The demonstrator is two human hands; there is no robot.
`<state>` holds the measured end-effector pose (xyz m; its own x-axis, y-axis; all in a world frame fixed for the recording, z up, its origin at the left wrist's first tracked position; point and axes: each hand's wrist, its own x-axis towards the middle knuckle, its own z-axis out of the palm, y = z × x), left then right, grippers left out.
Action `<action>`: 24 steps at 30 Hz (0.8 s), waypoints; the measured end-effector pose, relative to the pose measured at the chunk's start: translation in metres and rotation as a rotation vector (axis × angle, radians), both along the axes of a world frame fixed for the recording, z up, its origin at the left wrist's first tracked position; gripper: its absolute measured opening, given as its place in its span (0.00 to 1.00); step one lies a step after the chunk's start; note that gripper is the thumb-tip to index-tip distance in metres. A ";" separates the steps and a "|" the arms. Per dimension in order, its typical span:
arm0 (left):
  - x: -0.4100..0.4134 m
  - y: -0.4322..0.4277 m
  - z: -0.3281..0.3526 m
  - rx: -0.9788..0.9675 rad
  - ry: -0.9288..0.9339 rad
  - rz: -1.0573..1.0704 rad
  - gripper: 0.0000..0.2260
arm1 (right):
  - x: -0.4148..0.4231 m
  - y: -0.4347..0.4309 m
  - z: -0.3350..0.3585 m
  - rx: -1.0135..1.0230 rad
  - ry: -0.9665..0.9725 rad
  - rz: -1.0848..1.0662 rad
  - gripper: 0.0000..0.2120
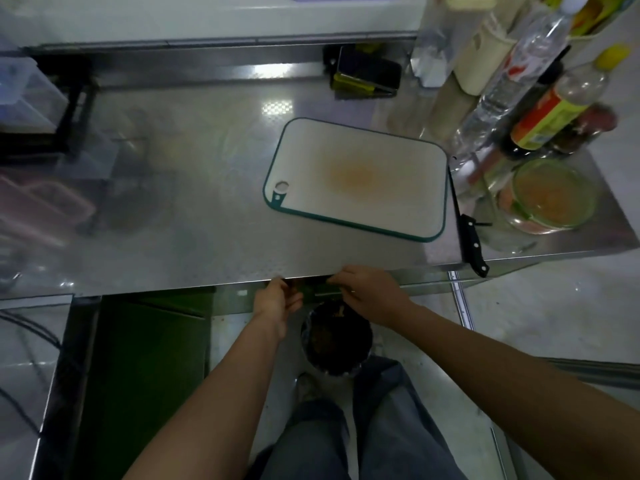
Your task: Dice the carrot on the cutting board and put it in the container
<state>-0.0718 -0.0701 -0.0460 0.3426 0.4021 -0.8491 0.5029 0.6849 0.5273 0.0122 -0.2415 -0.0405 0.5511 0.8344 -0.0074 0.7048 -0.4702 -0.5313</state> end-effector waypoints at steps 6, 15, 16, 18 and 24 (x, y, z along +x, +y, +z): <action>0.004 -0.004 0.015 0.024 0.034 -0.098 0.07 | 0.013 -0.006 0.008 -0.041 0.109 -0.063 0.14; 0.018 0.003 0.044 0.576 0.226 -0.775 0.14 | 0.043 -0.027 0.051 0.034 0.238 -0.257 0.08; 0.021 0.004 0.047 0.675 0.249 -0.863 0.15 | 0.049 -0.029 0.052 0.038 0.214 -0.286 0.09; 0.032 0.001 0.053 0.856 0.246 -0.983 0.14 | 0.063 -0.031 0.051 -0.028 0.176 -0.333 0.12; 0.072 -0.002 0.052 1.205 0.082 -1.208 0.18 | 0.089 -0.010 0.042 -0.298 0.083 -0.278 0.21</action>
<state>0.0001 -0.0720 0.0064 0.8853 0.3454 -0.3113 0.4478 -0.8138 0.3705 0.1008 -0.2514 0.0017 0.7425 0.6088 -0.2795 0.4901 -0.7781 -0.3929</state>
